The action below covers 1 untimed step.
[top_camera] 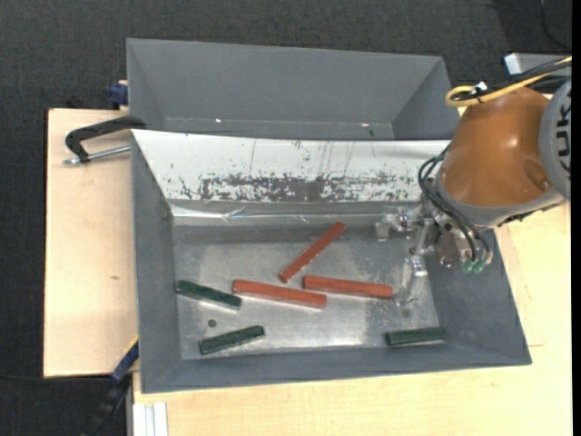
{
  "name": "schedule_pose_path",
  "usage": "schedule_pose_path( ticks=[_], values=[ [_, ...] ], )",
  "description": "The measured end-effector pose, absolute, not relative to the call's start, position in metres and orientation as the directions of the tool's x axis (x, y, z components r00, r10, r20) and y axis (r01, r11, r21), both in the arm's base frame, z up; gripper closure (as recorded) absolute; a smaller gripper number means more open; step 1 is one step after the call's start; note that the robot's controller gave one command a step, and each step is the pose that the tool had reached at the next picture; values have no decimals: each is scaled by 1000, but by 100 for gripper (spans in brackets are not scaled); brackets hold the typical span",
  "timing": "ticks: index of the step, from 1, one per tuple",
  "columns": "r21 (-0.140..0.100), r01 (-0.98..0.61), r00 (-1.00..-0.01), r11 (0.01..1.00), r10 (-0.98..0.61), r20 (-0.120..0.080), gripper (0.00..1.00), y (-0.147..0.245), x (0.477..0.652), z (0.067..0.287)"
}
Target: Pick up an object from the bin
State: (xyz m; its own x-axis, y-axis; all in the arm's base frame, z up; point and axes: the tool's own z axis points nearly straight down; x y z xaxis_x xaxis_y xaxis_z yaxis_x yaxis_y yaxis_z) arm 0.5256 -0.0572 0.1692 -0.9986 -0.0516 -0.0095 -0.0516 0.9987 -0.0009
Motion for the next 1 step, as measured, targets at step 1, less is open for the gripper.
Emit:
schedule_pose_path(
  ticks=[1],
  values=[
    [-1, -64, -998, 998, -64, -9, 0, -56, 528, 154]
  ],
)
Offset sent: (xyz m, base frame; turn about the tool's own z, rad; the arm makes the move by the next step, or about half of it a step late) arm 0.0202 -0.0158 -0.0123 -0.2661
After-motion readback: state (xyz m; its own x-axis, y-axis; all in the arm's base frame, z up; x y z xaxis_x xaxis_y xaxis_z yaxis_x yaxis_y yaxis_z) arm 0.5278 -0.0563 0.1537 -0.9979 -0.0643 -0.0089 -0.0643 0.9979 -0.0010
